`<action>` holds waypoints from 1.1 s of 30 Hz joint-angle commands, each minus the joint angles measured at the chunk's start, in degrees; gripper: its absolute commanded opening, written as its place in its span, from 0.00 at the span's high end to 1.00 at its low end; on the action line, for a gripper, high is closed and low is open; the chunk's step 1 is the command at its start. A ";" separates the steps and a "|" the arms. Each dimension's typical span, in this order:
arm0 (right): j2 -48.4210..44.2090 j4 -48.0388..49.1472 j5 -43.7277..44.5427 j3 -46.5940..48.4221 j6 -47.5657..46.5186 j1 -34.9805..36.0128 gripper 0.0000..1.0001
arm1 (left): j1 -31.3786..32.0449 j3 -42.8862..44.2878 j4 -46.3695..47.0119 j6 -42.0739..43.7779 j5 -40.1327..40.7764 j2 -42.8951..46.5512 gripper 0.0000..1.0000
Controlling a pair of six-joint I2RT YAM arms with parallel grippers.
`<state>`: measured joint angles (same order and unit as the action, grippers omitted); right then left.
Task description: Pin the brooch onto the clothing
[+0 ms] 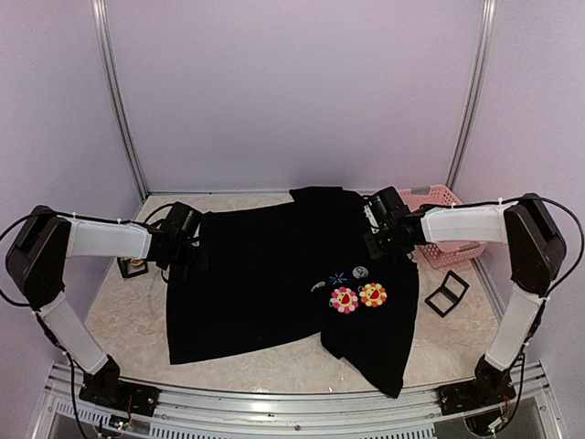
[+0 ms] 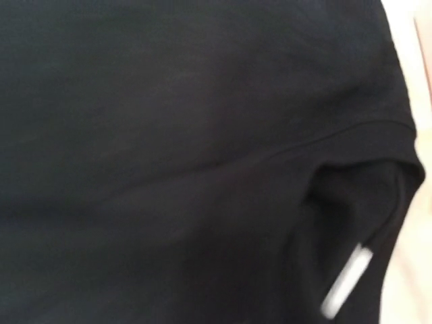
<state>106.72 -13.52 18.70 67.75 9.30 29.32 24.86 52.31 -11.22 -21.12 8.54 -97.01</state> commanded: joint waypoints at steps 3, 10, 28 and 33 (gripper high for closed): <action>-14.35 -15.70 -7.48 -6.65 10.87 14.82 1.00 | 12.43 -0.49 -6.23 0.82 1.54 8.88 0.73; -15.71 -21.30 -12.82 -15.14 33.17 29.74 1.00 | 19.37 -10.32 -8.25 -5.45 -7.75 8.06 0.77; -44.53 -31.22 -8.58 -35.57 61.40 35.34 1.00 | 4.00 -24.67 -6.71 -16.55 2.06 32.85 0.72; -45.72 -32.20 -3.74 -26.20 52.71 31.57 1.00 | 3.09 -19.29 -9.39 -14.16 3.77 36.39 0.67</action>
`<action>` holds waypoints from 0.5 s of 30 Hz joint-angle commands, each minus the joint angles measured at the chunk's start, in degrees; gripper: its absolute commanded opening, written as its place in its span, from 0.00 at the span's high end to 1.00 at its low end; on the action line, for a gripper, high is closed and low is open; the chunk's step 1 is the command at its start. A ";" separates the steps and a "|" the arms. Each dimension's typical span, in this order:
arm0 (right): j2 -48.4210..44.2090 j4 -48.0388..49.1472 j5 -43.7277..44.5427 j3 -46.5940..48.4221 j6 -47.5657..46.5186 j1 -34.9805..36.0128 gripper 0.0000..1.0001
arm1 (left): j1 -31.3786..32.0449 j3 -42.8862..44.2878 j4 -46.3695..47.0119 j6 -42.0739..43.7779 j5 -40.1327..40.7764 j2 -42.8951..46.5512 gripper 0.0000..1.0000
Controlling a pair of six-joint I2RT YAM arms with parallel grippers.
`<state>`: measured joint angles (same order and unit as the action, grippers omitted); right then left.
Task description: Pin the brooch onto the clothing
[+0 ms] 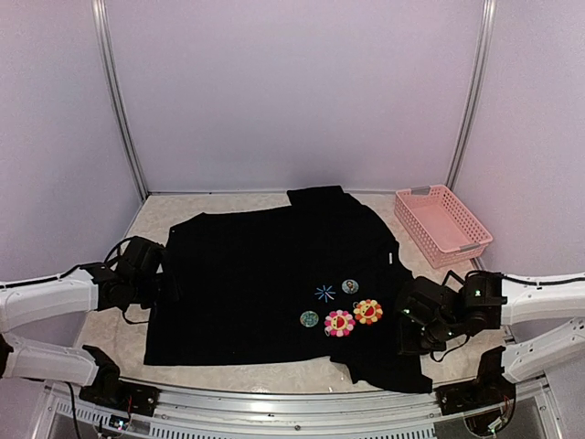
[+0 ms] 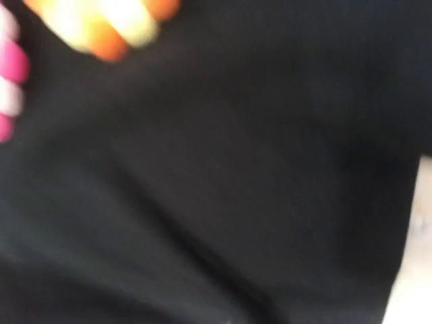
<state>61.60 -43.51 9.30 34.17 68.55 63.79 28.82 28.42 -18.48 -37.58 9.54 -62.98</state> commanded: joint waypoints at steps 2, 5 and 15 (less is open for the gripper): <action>1.48 1.48 4.75 9.73 -12.02 -5.24 1.00 | -1.38 6.61 -1.84 3.67 2.70 1.98 0.68; 6.99 10.23 -1.00 11.75 -22.05 -6.53 1.00 | -0.68 8.54 -0.96 4.03 1.66 -0.61 0.68; 20.92 1.88 -7.60 21.02 -21.84 7.02 0.79 | 0.94 6.25 3.05 2.54 -1.46 -3.44 0.67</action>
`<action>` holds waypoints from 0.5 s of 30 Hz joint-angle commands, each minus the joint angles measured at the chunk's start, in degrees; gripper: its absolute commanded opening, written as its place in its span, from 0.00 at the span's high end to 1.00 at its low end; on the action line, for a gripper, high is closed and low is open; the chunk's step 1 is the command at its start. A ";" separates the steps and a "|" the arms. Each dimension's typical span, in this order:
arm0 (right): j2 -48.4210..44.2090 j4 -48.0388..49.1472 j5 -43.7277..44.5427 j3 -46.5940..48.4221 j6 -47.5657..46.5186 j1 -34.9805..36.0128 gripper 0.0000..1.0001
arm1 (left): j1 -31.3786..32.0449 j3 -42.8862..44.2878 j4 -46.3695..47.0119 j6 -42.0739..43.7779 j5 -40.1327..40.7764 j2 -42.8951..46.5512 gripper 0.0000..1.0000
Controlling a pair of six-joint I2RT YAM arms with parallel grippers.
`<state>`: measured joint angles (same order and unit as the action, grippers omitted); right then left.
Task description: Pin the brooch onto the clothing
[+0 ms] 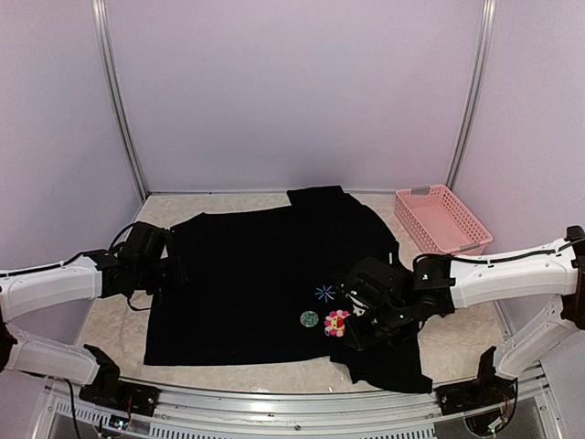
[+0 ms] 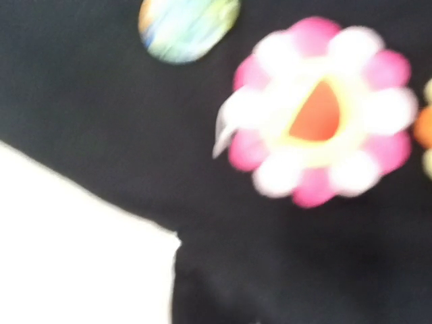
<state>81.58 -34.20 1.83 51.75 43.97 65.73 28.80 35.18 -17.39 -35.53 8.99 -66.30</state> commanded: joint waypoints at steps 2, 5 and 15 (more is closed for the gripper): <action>2.58 -8.88 -1.64 3.98 6.36 8.02 0.74 | 1.16 -0.39 1.98 0.91 -0.84 -0.42 0.67; 5.89 -8.68 -4.06 3.71 10.35 10.89 0.69 | 1.34 -0.21 2.29 1.38 -0.96 -0.96 0.67; 10.22 -8.07 1.28 2.06 11.21 10.19 0.63 | 1.30 0.15 2.57 2.67 -1.42 -1.37 0.66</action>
<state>90.41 -42.68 0.25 54.78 54.52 76.79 29.76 35.03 -15.92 -34.00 7.90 -67.31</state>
